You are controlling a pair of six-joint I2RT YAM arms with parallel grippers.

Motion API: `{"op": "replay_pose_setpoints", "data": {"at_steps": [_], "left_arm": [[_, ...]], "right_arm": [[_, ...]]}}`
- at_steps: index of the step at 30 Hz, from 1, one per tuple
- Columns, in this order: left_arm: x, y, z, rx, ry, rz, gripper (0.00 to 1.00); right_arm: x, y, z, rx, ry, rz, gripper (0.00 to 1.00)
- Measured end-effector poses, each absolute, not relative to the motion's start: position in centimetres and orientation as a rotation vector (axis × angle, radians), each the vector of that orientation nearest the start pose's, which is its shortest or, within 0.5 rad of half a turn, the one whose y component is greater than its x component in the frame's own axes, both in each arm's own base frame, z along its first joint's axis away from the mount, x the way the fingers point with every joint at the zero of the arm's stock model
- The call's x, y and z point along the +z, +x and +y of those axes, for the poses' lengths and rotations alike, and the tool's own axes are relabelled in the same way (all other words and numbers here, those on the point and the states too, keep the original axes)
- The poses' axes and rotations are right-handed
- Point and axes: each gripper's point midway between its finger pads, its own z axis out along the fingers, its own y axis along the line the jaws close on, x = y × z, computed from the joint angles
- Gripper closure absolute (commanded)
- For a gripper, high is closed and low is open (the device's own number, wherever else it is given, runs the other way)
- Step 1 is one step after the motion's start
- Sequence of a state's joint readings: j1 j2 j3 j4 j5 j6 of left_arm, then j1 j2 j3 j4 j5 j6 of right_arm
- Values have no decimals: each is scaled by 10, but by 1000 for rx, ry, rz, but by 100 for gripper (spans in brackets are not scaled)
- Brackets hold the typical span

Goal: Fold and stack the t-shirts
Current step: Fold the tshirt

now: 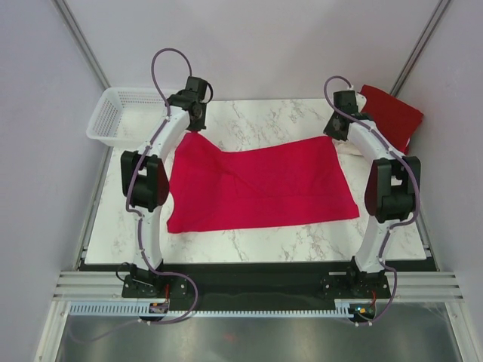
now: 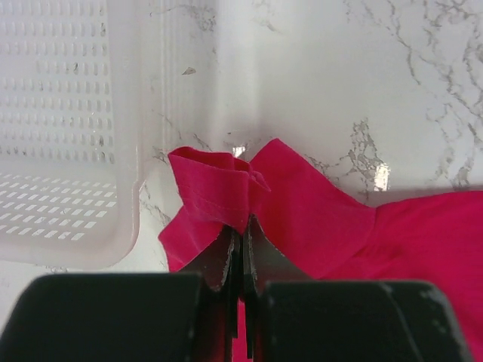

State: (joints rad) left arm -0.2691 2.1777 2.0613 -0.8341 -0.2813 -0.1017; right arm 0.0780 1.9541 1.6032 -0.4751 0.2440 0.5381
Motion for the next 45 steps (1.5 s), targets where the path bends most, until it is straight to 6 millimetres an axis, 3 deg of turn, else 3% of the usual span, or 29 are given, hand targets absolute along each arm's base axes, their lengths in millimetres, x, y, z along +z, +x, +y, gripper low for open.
{"op": "replay_pose_setpoints", "data": {"at_steps": [7,12,18,27,35,45], "left_arm": [[155,511,-107,151,121,2461,98],[155,503,-107,152,130,2469,98],[153,462,-108,160,173,2508,98],[143,395,-90,232,208,2569,98],[132,353,-75,260,195,2609,98],[116,312,-81,235,215,2650,98]], "right_arm": [[122,484,-20,-22,748,2273,100],[133,477,-13,34,728,2263,100],[131,457,-7,60,716,2280,100],[118,411,-26,33,784,2299,100],[108,380,-37,11,829,2310,100],[84,362,-37,-11,847,2366,100]]}}
